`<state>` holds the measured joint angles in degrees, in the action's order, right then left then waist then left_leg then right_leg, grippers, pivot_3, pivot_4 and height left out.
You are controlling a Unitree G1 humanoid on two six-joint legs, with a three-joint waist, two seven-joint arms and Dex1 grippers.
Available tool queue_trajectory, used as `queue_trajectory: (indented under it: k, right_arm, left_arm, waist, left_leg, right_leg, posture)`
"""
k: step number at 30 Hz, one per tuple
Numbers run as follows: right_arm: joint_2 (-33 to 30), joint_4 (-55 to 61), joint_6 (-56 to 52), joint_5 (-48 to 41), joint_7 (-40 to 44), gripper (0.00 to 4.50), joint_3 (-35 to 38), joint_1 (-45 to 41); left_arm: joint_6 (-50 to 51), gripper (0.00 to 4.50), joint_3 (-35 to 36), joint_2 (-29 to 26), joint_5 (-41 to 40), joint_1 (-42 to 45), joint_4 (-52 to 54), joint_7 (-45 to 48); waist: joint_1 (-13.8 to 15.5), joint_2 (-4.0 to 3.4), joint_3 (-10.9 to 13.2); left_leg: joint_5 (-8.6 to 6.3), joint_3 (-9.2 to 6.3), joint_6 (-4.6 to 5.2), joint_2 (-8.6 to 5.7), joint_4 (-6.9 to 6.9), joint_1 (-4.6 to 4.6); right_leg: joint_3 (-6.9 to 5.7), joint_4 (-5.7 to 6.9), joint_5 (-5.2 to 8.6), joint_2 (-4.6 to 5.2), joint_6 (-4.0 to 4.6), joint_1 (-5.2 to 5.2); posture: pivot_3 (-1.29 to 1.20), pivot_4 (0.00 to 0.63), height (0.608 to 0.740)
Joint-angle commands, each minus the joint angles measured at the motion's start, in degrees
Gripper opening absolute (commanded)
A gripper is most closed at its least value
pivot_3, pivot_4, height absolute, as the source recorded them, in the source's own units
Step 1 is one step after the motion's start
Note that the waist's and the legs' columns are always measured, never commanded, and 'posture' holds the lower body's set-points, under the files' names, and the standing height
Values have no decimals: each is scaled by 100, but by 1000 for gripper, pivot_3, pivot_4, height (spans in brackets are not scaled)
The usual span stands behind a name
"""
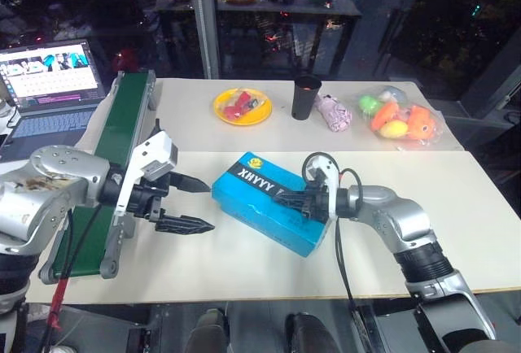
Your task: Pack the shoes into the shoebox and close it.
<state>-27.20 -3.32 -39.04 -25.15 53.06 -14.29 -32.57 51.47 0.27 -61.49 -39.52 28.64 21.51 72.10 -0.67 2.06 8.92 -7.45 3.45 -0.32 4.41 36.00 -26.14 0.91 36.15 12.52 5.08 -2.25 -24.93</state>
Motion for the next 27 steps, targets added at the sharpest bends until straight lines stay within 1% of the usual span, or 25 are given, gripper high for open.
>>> queue_trajectory:
  k: [1, 2, 3, 4, 5, 6, 9, 11, 13, 15, 18, 19, 20, 21, 23, 25, 27]
  right_arm:
    - [-180, -383, -8, 679, 171, 47, -776, 316]
    - [-209, -481, 92, 899, 94, 47, -886, 337]
    - [-208, -535, 186, 1029, 24, 47, -913, 342]
    - [-189, -532, 246, 1075, -26, 47, -875, 340]
    - [-166, -444, 276, 1039, -59, 47, -762, 331]
    - [-159, -317, 302, 1005, -98, 47, -625, 322]
    - [-281, 197, 338, 939, -267, 47, -222, 326]
    - [-377, 623, 156, 746, -418, 47, 163, 356]
    - [-584, 1321, -238, 275, -507, 47, 834, 468]
    - [-737, 1831, -658, -137, -627, 47, 1418, 616]
    - [-1022, 2431, -990, -474, -844, 47, 2249, 1092]
    - [-1057, 2639, -1064, -613, -931, 301, 2642, 1373]
    - [-1072, 2779, -1122, -730, -1003, 600, 2900, 1563]
    - [-1080, 2903, -1143, -805, -1063, 799, 3127, 1762]
    - [-1120, 3052, -1084, -816, -1166, 1501, 3364, 2063]
    - [-1174, 3183, -887, -724, -1182, 2197, 3584, 2562]
    - [-1066, 3293, -688, -744, -1173, 2871, 3990, 3234]
  left_arm:
    - [-21, 4500, 252, -43, -100, -131, 176, -93]
    - [-79, 4500, 258, -42, -67, -226, 187, -130]
    - [-115, 4500, 261, -27, -47, -300, 192, -172]
    - [-145, 4500, 260, -5, -35, -356, 201, -211]
    - [-188, 4500, 257, 32, -25, -406, 204, -247]
    - [-230, 4500, 252, 80, -17, -459, 199, -291]
    - [-405, 4500, 214, 241, 106, -616, 97, -460]
    - [-534, 4500, 206, 365, 198, -725, -12, -580]
    - [-902, 4500, 168, 533, 469, -922, -116, -731]
    - [-1044, 4500, 200, 740, 552, -1043, -191, -924]
    - [-1220, 4500, 329, 1023, 519, -1307, -104, -1088]
    - [-1086, 4500, 416, 1187, 348, -1343, -47, -1224]
    - [-973, 4500, 473, 1296, 223, -1357, -9, -1325]
    - [-904, 4500, 514, 1407, 139, -1367, 20, -1414]
    - [-908, 4500, 542, 1542, 121, -1411, 74, -1552]
    - [-1194, 4500, 522, 1721, 339, -1572, 141, -1785]
    - [-1614, 4500, 443, 1964, 730, -1871, 243, -2150]
  waist:
    - [-2, 1, -1]
    - [-14, 1, -3]
    - [-16, 1, -4]
    - [-13, 3, -5]
    - [-12, 5, -7]
    - [-11, 7, -10]
    - [8, 17, -17]
    - [19, 16, -16]
    - [48, 15, -14]
    - [86, 9, -9]
    - [133, 11, -9]
    - [137, 11, -9]
    - [146, 11, -9]
    - [153, 13, -7]
    - [149, 13, -7]
    - [129, 13, -8]
    - [132, 11, -8]
  left_leg:
    - [-1, 0, -1, 0, 0, 5]
    - [-7, 0, -12, 2, -1, 16]
    - [-22, 2, -35, 3, -4, 38]
    - [-23, 3, -37, 3, -8, 58]
    - [-26, 3, -41, 4, -14, 90]
    - [-33, 3, -53, 7, -16, 104]
    - [-39, 4, -63, 6, -16, 109]
    - [-40, 9, -64, 3, -16, 107]
    - [-40, 14, -64, 2, -15, 89]
    - [-39, 21, -63, -1, -14, 61]
    - [-37, 22, -59, 4, -13, 22]
    - [-36, 22, -57, 7, -13, 15]
    - [-36, 20, -57, 9, -13, 11]
    - [-36, 18, -56, 9, -15, 10]
    - [-33, 10, -51, 9, -14, 5]
    - [-32, 10, -50, 8, -10, 4]
    - [-32, 10, -51, 5, -6, 8]
  right_leg:
    - [0, 1, 0, 0, 0, 2]
    - [-1, 2, 0, -1, 0, 11]
    - [-1, -2, 1, 0, 1, 30]
    - [-2, -4, 3, 1, 4, 46]
    - [-6, -9, 8, 2, 5, 69]
    - [-11, -14, 11, 4, 10, 65]
    - [-18, -14, 12, 15, 12, 68]
    - [-18, -17, 12, 25, 12, 68]
    - [-19, -20, 11, 29, 13, 56]
    - [-17, -20, 9, 34, 15, 55]
    - [-17, -20, 3, 23, 21, 21]
    - [-17, -18, -2, 20, 30, 13]
    - [-17, -15, -6, 15, 38, 10]
    - [-17, -14, -5, 13, 38, 9]
    - [-17, -10, -1, 9, 32, 6]
    - [-16, -8, 19, 9, -2, 6]
    - [-12, -10, 17, 12, -1, 11]
  posture:
    - [0, 150, 736]
    - [0, 150, 736]
    - [0, 150, 736]
    - [0, 150, 736]
    - [0, 150, 736]
    - [0, 150, 736]
    - [0, 150, 736]
    - [0, 150, 736]
    - [0, 150, 736]
    - [0, 150, 736]
    - [0, 150, 736]
    - [0, 150, 736]
    - [0, 150, 736]
    - [0, 150, 736]
    - [0, 150, 736]
    - [0, 150, 736]
    - [0, 150, 736]
